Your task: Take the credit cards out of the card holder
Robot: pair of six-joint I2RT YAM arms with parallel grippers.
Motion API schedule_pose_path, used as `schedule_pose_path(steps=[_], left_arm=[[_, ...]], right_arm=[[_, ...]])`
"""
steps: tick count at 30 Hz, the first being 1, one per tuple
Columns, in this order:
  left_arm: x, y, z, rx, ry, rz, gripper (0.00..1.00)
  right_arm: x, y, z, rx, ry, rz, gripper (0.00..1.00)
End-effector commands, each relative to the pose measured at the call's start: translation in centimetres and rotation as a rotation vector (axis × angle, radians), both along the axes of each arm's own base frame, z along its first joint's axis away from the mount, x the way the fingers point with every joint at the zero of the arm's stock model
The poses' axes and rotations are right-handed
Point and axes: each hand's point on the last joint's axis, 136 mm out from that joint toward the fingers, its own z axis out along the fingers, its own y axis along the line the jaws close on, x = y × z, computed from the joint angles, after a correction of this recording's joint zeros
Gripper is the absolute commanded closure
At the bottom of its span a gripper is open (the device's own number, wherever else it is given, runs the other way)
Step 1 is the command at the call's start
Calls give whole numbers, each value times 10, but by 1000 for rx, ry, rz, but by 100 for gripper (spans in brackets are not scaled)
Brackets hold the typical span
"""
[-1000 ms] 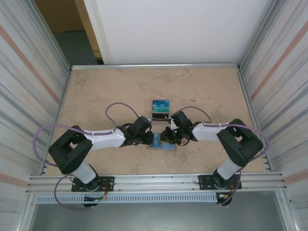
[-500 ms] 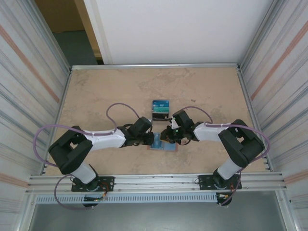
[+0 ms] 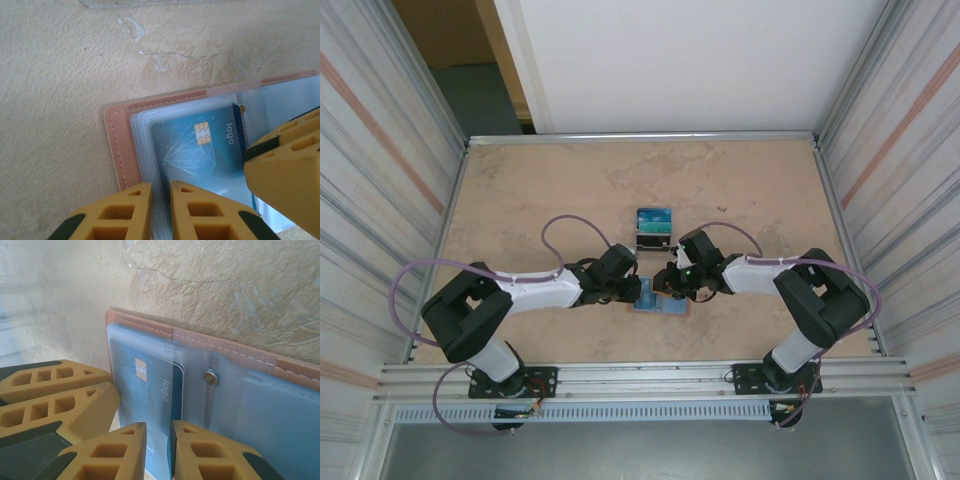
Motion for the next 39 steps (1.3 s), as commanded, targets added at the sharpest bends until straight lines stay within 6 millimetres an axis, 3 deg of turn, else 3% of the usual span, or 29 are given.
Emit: schedule_pose_path(steps=[1, 8, 20, 35, 39], left_arm=[[-11, 14, -13, 75, 51, 14, 82], [-11, 15, -13, 80, 56, 21, 82], [-12, 13, -15, 81, 66, 15, 83], [-13, 13, -16, 83, 68, 13, 83], [-14, 12, -17, 85, 71, 12, 83]], right_arm=[[-4, -12, -6, -49, 26, -27, 80], [-4, -16, -8, -75, 25, -36, 79], [0, -2, 2, 0, 18, -13, 81], [-2, 1, -9, -10, 48, -10, 80], [0, 7, -1, 35, 35, -4, 81]])
